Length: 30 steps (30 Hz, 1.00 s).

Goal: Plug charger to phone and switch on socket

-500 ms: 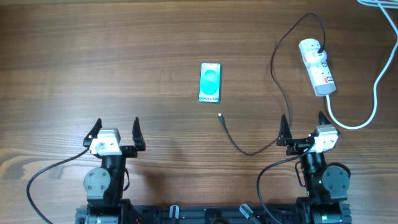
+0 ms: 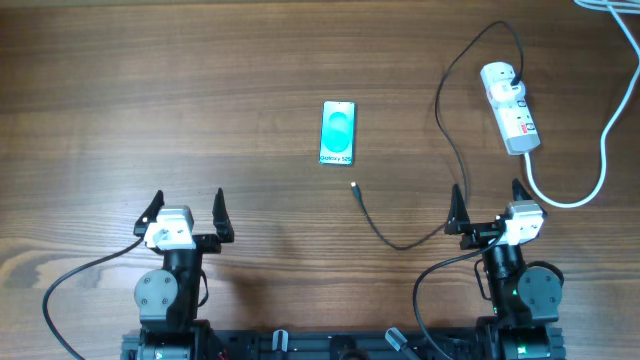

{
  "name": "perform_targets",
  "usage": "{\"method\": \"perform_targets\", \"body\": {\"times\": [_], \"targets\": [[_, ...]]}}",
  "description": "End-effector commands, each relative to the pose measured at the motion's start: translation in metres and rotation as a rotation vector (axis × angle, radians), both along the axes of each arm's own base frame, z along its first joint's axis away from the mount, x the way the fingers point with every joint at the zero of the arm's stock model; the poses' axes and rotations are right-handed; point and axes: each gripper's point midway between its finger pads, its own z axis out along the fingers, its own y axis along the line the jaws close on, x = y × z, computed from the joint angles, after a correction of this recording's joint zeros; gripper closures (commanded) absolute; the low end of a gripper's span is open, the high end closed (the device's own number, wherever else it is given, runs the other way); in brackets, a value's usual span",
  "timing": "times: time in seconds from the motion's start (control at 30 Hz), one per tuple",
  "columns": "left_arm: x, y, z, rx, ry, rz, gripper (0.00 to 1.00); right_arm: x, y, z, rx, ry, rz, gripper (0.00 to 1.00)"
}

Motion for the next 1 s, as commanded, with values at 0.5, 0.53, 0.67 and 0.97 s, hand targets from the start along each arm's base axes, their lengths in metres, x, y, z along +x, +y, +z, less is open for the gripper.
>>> {"method": "perform_targets", "body": {"times": [0.5, 0.53, 0.67, 0.97], "targets": [[0.000, 0.000, 0.000, 0.019, -0.005, -0.003, 0.00, 0.000, 0.001, 0.001, 0.016, -0.006, 0.005, 0.00], [0.000, 0.000, 0.000, 0.019, -0.005, -0.003, 0.00, 0.000, 0.001, 0.001, 0.015, -0.006, 0.005, 0.00], [0.000, -0.003, 0.004, 0.017, -0.023, -0.022, 0.00, 0.000, 0.001, 0.001, 0.016, -0.006, 0.005, 0.00], [-0.040, -0.082, 0.111, 0.112, -0.500, -0.495, 0.00, 0.000, 0.001, 0.001, 0.016, -0.006, 0.005, 0.00]]}}
